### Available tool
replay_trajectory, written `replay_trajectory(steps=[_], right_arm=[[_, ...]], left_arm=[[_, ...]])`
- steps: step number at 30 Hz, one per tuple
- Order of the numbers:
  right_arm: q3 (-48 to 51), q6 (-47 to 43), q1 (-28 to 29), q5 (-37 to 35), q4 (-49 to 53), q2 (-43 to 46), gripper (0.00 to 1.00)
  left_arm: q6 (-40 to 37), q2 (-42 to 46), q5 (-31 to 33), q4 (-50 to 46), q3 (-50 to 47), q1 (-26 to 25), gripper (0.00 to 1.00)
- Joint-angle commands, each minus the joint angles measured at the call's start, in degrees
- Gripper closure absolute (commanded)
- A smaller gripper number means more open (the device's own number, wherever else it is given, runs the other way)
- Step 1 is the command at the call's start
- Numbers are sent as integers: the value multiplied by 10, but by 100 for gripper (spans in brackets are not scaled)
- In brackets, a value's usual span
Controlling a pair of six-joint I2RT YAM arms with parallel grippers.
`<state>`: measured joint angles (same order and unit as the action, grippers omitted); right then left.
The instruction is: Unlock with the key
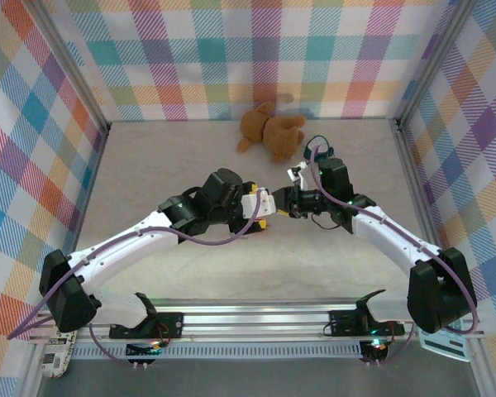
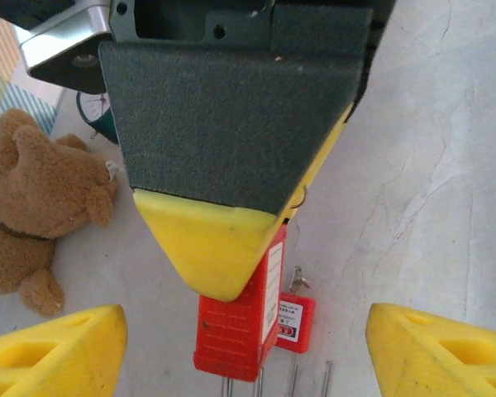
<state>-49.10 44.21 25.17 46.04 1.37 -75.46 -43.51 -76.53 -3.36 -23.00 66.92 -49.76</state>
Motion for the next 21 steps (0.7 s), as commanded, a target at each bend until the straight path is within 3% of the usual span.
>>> replay_trajectory(steps=[1,8,13,21], right_arm=[[-18,-14,5,5,-1,13,76],[-18,-12,12,3,-6,15,76],[-22,-9,14,1,-9,14,76],[-33,-10,27,0,-6,9,76]], left_arm=[[-6,-3,6,30,-9,-1,28],[0,-9,12,21,-17,-1,45],[12,-5,8,17,-31,-2,46],[18,0,11,32,-42,-1,62]])
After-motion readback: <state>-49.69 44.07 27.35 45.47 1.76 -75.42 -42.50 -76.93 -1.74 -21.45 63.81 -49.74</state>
